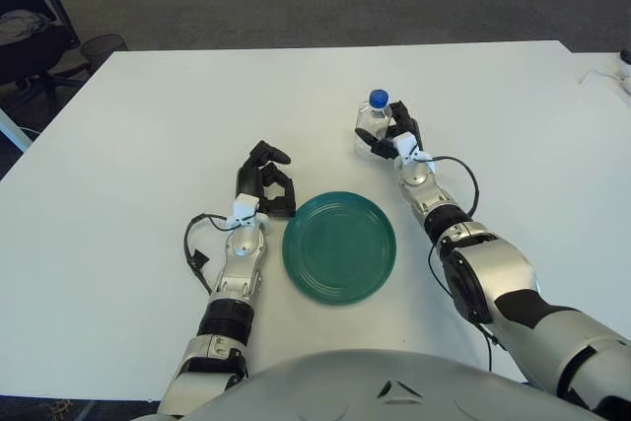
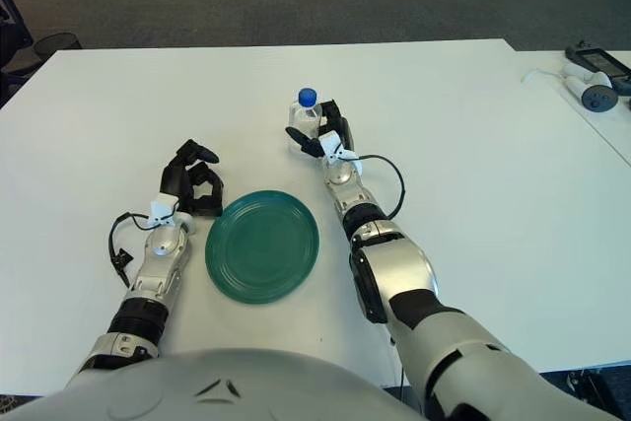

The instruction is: Put the bottle into the plate.

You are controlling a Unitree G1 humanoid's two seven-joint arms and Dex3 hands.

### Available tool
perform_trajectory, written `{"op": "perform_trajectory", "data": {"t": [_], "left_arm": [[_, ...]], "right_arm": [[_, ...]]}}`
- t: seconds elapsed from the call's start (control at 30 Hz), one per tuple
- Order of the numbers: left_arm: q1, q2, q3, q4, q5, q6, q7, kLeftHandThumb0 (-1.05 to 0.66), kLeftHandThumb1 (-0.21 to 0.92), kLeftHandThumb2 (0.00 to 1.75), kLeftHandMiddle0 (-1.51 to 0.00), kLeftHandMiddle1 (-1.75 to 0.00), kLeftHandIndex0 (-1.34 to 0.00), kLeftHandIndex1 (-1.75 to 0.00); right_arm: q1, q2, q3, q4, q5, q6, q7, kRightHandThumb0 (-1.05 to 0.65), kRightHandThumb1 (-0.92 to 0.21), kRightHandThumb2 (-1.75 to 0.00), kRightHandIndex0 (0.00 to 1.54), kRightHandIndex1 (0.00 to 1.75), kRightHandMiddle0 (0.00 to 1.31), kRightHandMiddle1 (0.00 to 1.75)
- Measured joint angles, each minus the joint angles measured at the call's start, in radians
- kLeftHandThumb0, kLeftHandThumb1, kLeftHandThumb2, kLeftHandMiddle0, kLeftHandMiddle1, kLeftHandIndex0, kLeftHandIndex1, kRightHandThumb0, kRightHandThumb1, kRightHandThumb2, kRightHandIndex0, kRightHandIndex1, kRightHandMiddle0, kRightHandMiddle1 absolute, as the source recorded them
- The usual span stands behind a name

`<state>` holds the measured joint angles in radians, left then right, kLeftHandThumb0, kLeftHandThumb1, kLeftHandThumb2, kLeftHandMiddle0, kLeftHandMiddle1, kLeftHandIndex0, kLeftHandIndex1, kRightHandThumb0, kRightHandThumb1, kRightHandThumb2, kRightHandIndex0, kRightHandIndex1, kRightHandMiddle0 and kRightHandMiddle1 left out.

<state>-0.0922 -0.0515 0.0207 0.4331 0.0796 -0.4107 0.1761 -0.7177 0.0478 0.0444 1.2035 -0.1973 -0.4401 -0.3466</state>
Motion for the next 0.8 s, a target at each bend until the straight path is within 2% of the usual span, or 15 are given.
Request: {"op": "perform_trajectory", "data": {"t": [0.23,0.8], "left_arm": [[-0.002,-0.001,0.0,0.0,0.005,0.0,0.001,0.0,-0.09,1.75,-0.93,-1.66,-0.71,-1.75],[-0.007,-0.003,-0.003,0.002,0.021,0.009,0.007,0.0,-0.09,1.75,-0.93,-1.65,-0.71,-1.75]], "right_arm": [[0.015,0.042,-0.03,0.001,0.038,-0.038,0.014,-0.07,-0.33,-1.19,1.25,1.75,1.02,1.75],[0.021,0.044,-0.054,0.001,0.058,-0.052,0.031,-0.05,-0.31,-1.25,1.27,1.75,1.04,1.75]]}}
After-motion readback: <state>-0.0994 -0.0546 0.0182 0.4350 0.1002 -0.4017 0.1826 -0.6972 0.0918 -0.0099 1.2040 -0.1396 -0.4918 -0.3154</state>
